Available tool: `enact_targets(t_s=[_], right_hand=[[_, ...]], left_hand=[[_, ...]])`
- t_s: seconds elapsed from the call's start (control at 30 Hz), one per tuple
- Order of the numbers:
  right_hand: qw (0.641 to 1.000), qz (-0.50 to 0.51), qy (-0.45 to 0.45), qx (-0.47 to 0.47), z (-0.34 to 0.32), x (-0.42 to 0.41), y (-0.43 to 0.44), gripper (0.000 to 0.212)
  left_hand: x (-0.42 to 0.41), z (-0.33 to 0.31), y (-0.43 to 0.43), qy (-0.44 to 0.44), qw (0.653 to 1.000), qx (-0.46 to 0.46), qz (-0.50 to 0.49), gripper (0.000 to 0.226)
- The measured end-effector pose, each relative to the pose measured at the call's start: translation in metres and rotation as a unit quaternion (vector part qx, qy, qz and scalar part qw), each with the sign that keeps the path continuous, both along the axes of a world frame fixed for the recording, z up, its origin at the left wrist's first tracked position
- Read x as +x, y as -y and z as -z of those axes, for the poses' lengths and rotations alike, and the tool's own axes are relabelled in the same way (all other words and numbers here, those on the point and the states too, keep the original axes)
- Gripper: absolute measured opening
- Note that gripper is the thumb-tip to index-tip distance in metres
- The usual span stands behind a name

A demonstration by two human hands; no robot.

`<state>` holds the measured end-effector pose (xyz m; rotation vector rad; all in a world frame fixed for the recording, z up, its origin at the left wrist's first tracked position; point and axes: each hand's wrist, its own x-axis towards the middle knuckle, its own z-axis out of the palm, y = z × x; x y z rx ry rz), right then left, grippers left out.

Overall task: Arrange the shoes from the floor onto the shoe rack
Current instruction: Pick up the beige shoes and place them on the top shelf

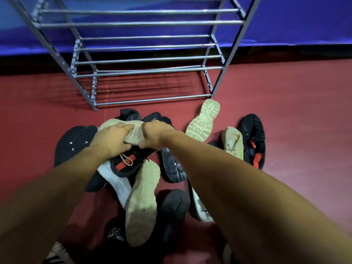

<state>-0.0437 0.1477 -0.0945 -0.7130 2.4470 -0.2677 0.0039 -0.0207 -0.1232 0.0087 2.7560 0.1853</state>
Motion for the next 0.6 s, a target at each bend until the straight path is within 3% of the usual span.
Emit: enact_targets(t_s=[0.07, 0.13, 0.2, 0.27, 0.37, 0.5, 0.6], right_hand=[[1.000, 0.005, -0.011, -0.020, -0.024, 0.000, -0.002, 0.033], [0.998, 0.015, -0.026, -0.047, -0.054, 0.001, -0.006, 0.041], [0.996, 0.019, -0.051, -0.075, -0.085, 0.001, -0.011, 0.044], [0.992, 0.010, -0.081, -0.094, -0.112, 0.001, -0.017, 0.033], [0.984, 0.013, -0.113, -0.138, -0.148, 0.002, -0.029, 0.023], [0.966, 0.046, -0.117, -0.227, -0.187, 0.005, -0.040, 0.051], [0.955, 0.083, -0.087, -0.271, -0.209, 0.007, -0.039, 0.056]], left_hand=[[0.007, -0.023, -0.007, -0.026, 0.999, -0.023, -0.013, 0.068], [0.013, -0.051, -0.011, -0.054, 0.998, -0.025, -0.020, 0.058], [0.015, -0.081, -0.013, -0.084, 0.996, -0.002, -0.034, 0.045], [0.015, -0.110, -0.013, -0.109, 0.992, 0.034, -0.054, 0.040], [0.011, -0.152, -0.008, -0.171, 0.976, 0.114, -0.072, 0.026], [0.003, -0.210, -0.002, -0.213, 0.932, 0.265, -0.128, 0.011], [0.003, -0.245, -0.003, -0.213, 0.889, 0.372, -0.159, 0.015]])
